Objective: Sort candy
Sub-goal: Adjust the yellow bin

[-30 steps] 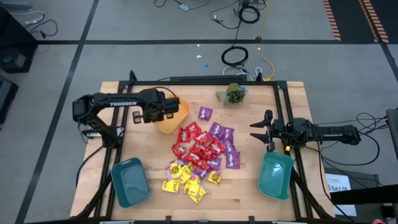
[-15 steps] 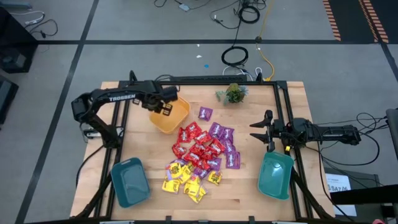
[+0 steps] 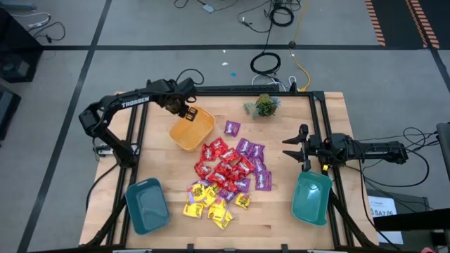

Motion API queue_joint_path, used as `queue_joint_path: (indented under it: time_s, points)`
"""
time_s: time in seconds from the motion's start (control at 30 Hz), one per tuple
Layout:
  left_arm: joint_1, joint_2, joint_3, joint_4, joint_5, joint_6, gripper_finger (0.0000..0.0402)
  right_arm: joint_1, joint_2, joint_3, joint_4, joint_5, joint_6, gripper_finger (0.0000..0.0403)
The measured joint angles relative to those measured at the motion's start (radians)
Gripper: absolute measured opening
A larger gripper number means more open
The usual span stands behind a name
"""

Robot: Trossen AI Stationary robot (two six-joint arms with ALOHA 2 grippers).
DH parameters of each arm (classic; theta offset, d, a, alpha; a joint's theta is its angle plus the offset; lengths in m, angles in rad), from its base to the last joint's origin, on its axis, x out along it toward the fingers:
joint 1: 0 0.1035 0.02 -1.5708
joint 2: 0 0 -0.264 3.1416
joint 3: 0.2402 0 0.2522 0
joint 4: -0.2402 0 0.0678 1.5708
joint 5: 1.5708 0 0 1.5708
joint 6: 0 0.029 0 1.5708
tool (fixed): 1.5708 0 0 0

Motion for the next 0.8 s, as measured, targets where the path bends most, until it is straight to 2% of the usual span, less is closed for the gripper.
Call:
queue_joint_path:
  time_s: [0.37, 0.8]
  points:
    - [-0.001, 0.0, -0.01, 0.034, 0.044, 0.063, 0.0118, 0.0, 0.0, 0.0, 0.0, 0.0, 0.0, 0.0183]
    - [-0.013, 0.0, -0.173, 0.161, 0.087, 0.066, 0.0118, 0.0, 0.0, 0.0, 0.0, 0.0, 0.0, 0.0183]
